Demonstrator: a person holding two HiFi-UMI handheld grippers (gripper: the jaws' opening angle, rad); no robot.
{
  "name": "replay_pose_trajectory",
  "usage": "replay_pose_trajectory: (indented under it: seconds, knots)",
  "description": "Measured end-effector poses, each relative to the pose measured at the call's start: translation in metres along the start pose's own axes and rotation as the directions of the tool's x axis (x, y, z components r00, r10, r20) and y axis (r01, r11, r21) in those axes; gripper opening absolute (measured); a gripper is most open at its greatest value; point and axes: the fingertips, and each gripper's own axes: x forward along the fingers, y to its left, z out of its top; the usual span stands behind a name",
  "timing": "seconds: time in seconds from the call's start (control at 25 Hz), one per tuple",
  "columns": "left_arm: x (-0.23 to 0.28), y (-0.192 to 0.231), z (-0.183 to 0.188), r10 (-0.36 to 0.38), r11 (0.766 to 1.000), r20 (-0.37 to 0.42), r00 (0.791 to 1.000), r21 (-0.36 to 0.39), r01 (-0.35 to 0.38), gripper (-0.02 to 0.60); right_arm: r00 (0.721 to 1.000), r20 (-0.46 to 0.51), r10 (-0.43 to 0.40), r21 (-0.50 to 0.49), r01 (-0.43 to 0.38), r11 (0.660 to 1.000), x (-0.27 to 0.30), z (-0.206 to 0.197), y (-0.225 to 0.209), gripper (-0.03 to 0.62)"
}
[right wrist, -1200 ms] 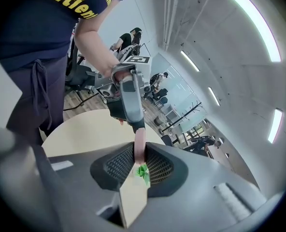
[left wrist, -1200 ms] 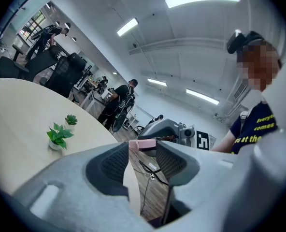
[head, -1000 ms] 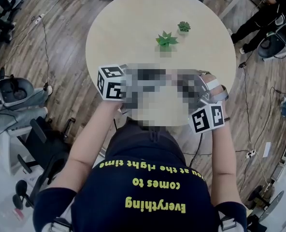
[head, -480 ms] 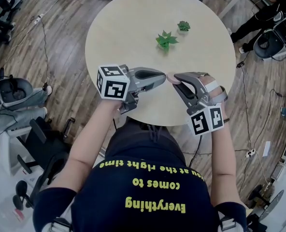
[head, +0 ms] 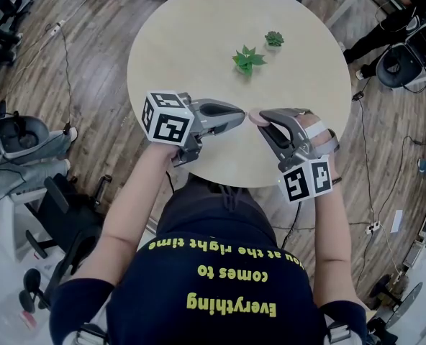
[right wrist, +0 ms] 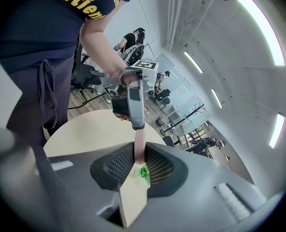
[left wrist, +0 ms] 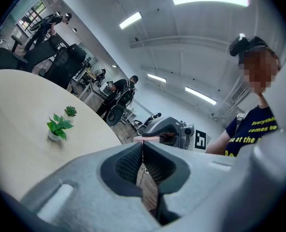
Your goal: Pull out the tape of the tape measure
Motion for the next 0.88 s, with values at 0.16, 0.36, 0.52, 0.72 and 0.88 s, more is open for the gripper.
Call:
replay_pose_trajectory:
  seconds: [0.16,0.36,0.52,0.72,0.88]
  knots:
    - [-0.001,0.003,0.000,0.004,1.000,0.000,1.000,-0.002,-0.004,0.008,1.000,-0.005,-0.004,0.006,0.004,1.000,0.001,-0.003,-0.001,0.083]
    - [-0.009,0.009,0.002,0.024,1.000,0.013,1.000,-0.010,-0.024,0.008,1.000,-0.021,-0.018,0.011,0.018,1.000,0.000,-0.007,-0.004,0.083]
    - [-0.017,0.014,0.003,0.042,0.999,0.014,0.999,-0.017,-0.041,0.008,0.999,-0.036,-0.021,0.011,0.021,1.000,-0.002,-0.010,-0.004,0.083]
    - [-0.024,0.020,0.003,0.065,0.998,0.019,0.998,-0.018,-0.064,0.008,0.997,-0.064,-0.033,0.017,0.034,0.999,-0.006,-0.020,-0.005,0.083]
    - [-0.033,0.024,0.007,0.088,0.996,0.040,0.995,-0.023,-0.087,0.008,0.994,-0.091,-0.055,0.020,0.057,0.998,-0.012,-0.030,-0.007,0.083]
